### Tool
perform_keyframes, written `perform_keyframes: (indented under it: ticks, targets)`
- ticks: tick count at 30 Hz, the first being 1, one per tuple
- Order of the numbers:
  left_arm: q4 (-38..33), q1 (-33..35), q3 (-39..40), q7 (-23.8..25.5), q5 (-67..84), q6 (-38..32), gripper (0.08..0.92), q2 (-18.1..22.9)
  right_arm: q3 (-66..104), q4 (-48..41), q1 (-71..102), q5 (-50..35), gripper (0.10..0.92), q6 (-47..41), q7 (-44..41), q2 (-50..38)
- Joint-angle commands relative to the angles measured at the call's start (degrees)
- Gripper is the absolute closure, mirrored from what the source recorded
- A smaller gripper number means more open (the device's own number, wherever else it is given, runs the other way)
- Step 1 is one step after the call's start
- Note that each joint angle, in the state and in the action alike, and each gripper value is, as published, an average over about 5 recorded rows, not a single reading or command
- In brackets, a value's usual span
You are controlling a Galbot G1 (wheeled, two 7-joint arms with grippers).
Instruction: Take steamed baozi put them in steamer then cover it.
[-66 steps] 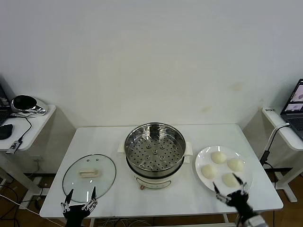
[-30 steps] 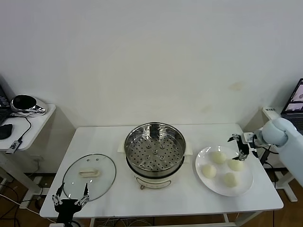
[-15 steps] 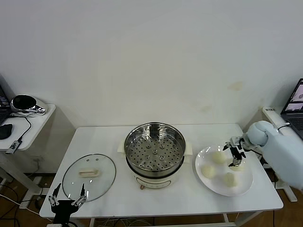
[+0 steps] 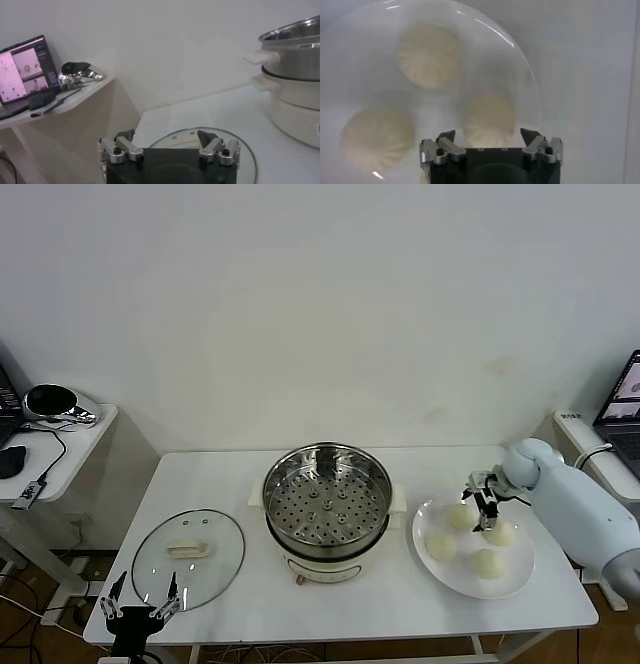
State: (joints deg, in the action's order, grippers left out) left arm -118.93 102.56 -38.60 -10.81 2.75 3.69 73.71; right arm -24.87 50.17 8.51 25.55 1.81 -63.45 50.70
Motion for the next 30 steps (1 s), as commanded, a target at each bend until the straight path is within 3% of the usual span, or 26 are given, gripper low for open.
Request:
perform_keyframes:
  ticks: [1, 9, 19, 30]
  targets:
    - [0.1, 0.0, 0.0, 0.0, -0.1, 0.0, 0.177, 0.0, -0.3, -2.2, -0.5, 0.7, 0.282, 0.1, 0.9, 1.4]
    - [0.1, 0.2, 0.1, 0.1, -0.2, -0.1, 0.177, 0.0, -0.7, -1.6, -0.1, 0.7, 0.349, -0.4, 0.6, 1.6]
    - [-0.1, 0.2, 0.0, 0.1, -0.3, -0.1, 0.177, 0.0, -1.5, 0.1, -0.6, -0.2, 0.495, -0.6, 0.3, 0.5]
    - [0.0, -0.2, 0.3, 0.2, 0.4, 0.0, 0.177, -0.5, -12.4, 16.9, -13.7, -15.7, 0.491, -3.2, -3.1, -9.9]
